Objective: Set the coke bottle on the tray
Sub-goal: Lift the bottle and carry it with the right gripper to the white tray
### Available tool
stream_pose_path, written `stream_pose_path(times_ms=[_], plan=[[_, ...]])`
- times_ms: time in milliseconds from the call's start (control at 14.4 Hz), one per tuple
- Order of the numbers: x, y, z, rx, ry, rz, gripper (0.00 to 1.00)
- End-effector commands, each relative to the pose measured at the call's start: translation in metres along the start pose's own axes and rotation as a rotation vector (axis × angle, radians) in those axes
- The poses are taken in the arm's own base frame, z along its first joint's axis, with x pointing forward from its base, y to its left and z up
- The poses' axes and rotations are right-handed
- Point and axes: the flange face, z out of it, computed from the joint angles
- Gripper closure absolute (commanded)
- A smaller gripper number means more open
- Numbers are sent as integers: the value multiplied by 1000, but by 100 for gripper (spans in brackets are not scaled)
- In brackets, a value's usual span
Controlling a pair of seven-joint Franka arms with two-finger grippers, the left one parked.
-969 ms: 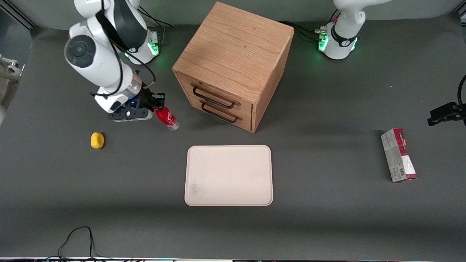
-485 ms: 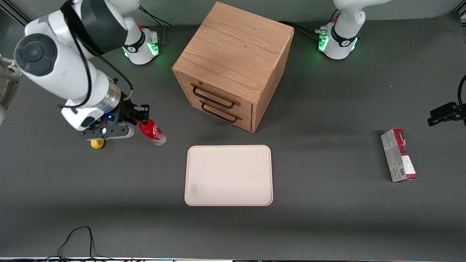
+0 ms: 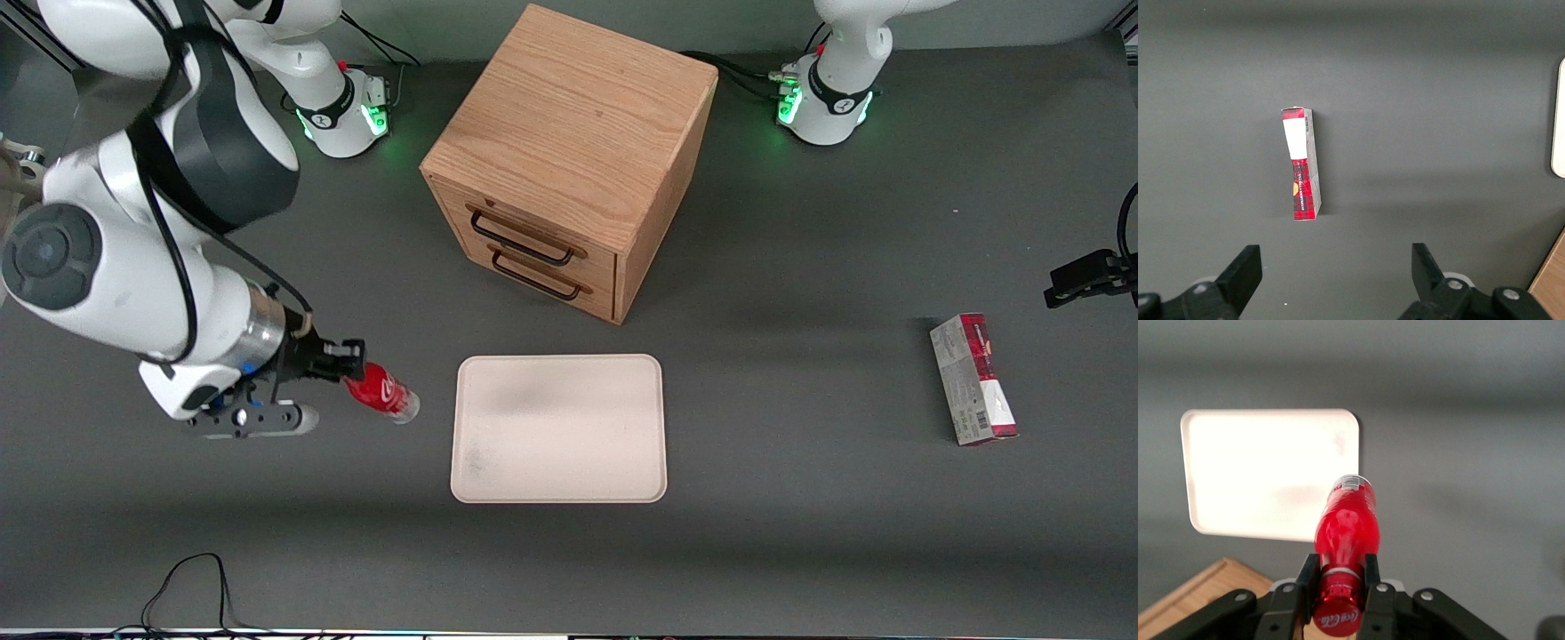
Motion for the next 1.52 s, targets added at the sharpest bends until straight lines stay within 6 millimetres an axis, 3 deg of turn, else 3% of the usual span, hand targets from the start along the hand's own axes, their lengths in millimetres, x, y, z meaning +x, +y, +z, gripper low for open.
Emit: stream_pose_path(times_ms=[0, 208, 415, 623, 900, 1454], plan=[[18, -15, 12, 37, 64, -6, 100], [31, -22, 43, 45, 82, -11, 100], [34, -49, 92, -25, 97, -70, 100], [43, -51, 135, -24, 96, -79, 100], [51, -49, 164, -33, 119, -94, 100], [43, -50, 197, -46, 63, -91, 100]])
